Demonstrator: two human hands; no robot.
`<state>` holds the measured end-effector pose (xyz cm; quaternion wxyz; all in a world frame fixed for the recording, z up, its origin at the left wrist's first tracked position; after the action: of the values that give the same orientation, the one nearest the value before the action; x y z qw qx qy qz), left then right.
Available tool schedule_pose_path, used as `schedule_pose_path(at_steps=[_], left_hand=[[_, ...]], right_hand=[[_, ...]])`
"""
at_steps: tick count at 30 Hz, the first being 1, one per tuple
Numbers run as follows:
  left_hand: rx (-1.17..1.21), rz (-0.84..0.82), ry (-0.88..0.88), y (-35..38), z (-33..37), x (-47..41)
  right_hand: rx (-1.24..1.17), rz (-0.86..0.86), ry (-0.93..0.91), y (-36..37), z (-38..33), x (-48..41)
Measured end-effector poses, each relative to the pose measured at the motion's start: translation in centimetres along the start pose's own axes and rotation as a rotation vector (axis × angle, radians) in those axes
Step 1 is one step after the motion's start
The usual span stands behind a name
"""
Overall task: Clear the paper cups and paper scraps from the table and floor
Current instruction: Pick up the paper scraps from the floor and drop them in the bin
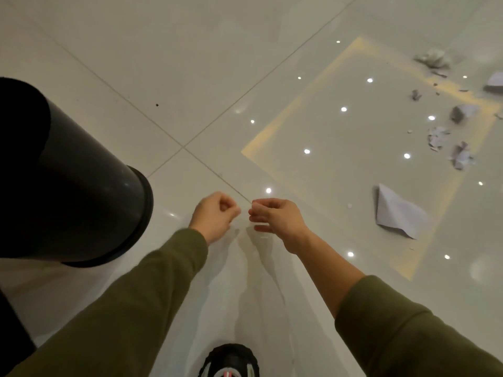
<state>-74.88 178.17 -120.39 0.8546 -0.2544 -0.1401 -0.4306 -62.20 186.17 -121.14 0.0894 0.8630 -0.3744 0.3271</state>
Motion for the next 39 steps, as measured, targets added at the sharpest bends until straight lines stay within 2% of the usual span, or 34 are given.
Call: schedule_pose_path(at_steps=[2, 5, 9, 12, 15, 19, 24, 27, 32, 35, 39], left_hand=[[0.12, -0.044, 0.082, 1.5, 3.5, -0.2], [0.109, -0.126, 0.196, 4.3, 7.5, -0.1], [-0.03, -0.226, 0.313, 8.7, 11.2, 0.2], [-0.144, -0.308, 0.405, 12.5, 14.1, 0.8], [-0.128, -0.444, 0.401, 16.8, 15.8, 0.9], [-0.168, -0.504, 0.275, 22.4, 15.1, 0.0], [-0.153, -0.505, 0.041, 26.3, 11.4, -1.4], [-0.111, -0.509, -0.065, 28.2, 9.5, -1.7], [-0.012, -0.551, -0.095, 30.9, 8.9, -1.7], [-0.021, -0.557, -0.044, 31.7, 9.1, -1.4], [-0.042, -0.576, 0.095, 31.6, 10.0, -1.2]], right_hand=[[-0.028, 0.027, -0.023, -1.4, -0.5, 0.2], [-0.198, 0.041, -0.045, -4.0, -1.6, 1.0], [-0.422, 0.027, -0.089, -8.8, -2.8, 2.5], [-0.481, 0.072, -0.094, -13.1, -2.6, 3.7], [-0.466, 0.308, -0.075, -18.1, -1.5, 5.0], [-0.356, 0.687, 0.013, -24.8, 1.9, 6.5], [-0.296, 0.909, 0.178, -29.2, 7.7, 7.2], [-0.231, 0.88, 0.298, -29.7, 10.5, 6.4], [-0.283, 0.738, 0.324, -29.2, 10.7, 4.4], [-0.333, 0.675, 0.328, -29.3, 10.3, 4.0], [-0.377, 0.635, 0.226, -29.2, 9.9, 4.4]])
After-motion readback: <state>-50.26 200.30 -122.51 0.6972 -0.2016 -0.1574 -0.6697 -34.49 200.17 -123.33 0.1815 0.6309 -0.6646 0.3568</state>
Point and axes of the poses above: each hand's wrist, its own x-axis away from the middle knuckle, its own y-axis out of the palm, z = x × y, the point moved 4 cm from there along -x, towards the middle knuckle, and after that the axes turned 13 degrees about x, right-handed, at the moved point
